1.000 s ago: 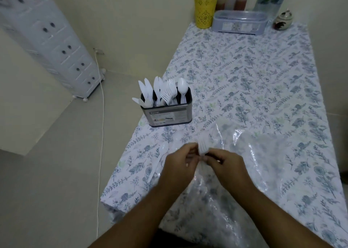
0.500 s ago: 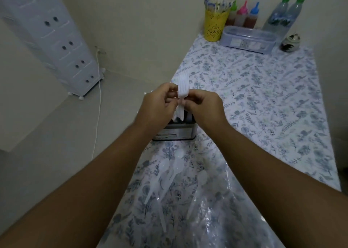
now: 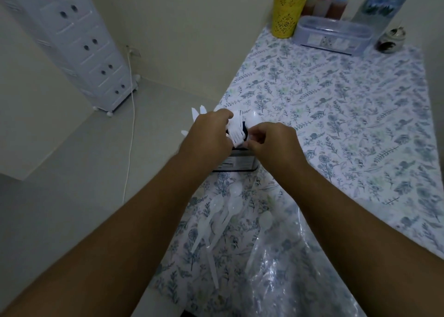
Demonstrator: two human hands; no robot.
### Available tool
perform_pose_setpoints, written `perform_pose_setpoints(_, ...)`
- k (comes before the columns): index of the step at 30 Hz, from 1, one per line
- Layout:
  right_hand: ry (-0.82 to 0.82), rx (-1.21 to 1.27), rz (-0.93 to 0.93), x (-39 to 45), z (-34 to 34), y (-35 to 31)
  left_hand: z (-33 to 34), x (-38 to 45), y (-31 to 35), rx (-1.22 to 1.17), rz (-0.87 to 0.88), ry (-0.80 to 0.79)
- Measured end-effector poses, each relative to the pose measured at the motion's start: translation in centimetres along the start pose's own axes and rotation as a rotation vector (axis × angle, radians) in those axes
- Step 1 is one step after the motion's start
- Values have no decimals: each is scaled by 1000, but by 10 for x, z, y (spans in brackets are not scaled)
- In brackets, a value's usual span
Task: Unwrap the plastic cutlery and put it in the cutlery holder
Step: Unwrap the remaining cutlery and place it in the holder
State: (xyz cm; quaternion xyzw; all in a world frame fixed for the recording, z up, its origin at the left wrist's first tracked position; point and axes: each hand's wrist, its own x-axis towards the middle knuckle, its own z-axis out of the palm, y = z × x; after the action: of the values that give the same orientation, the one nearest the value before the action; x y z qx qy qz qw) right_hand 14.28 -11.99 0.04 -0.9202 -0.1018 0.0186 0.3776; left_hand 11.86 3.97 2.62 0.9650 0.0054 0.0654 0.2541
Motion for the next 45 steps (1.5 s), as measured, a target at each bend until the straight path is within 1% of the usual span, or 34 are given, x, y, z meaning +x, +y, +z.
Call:
perform_pose_setpoints(3, 19, 50, 12, -12, -6, -3, -2, -16, 5, -50, 17, 75)
perform_pose_setpoints(5, 24, 74, 29, -23, -7, -2, -2, -35, 9, -144, 29, 131)
perform_pose_setpoints(7, 3, 96, 72, -41, -4, 6, 5, -62, 6, -219, 9, 149)
perform_pose_setpoints(9, -54, 97, 119, -67, 2, 20, 21, -93, -9, -225, -116, 78)
perform_pose_setpoints(12, -186, 76, 205, -112, 16, 46, 61, -139, -49, -127, -447, -130)
perform_pose_setpoints(13, -218, 82, 241, -126, 22, 54, 73, -154, -61, -88, -518, -187)
perform_pose_setpoints(14, -243, 98, 280, -140, 26, 60, 84, -167, -70, -69, -562, -229)
perform_pose_setpoints(16, -293, 130, 352, -162, 34, 68, 96, -183, -77, -68, -612, -256)
perform_pose_setpoints(18, -336, 141, 389, -178, 40, 71, 99, -189, -78, -103, -641, -208)
perform_pose_setpoints(20, -339, 168, 401, -186, 44, 70, 94, -190, -74, -153, -636, -116)
perform_pose_setpoints(22, -315, 286, 445, -189, 47, 65, 86, -193, -60, -243, -598, -67)
perform_pose_setpoints(23, -315, 372, 478, -189, 48, 60, 81, -197, -50, -292, -563, -87)
perform_pose_setpoints(25, -330, 567, 580, -187, 54, 52, 79, -208, -30, -366, -444, -194)
perform_pose_setpoints(27, -315, 751, 670, -185, 59, 46, 85, -223, -16, -371, -324, -301)
perform_pose_setpoints(28, -292, 816, 704, -186, 59, 45, 90, -230, -15, -340, -302, -310)
perform_pose_setpoints(30, -255, 843, 759, -189, 60, 48, 97, -240, -24, -266, -340, -241)
perform_pose_setpoints(32, -272, 834, 798, -197, 59, 56, 99, -245, -40, -225, -427, -193)
perform_pose_setpoints(34, -290, 845, 839, -203, 55, 64, 98, -248, -55, -198, -474, -210)
perform_pose_setpoints(38, -257, 873, 901, -208, 52, 75, 93, -243, -67, -85, -501, -247)
perform_pose_setpoints(41, -236, 940, 952, -207, 49, 78, 87, -238, -74, -99, -593, -173)
perform_pose_setpoints(43, -227, 1013, 968, -206, 47, 78, 84, -238, -71, -136, -580, -84)
perform_pose_setpoints(44, -219, 1050, 968, -205, 47, 78, 84, -238, -63, -175, -532, -63)
perform_pose_setpoints(45, -209, 1087, 965, -204, 46, 79, 84, -238, -51, -223, -467, -75)
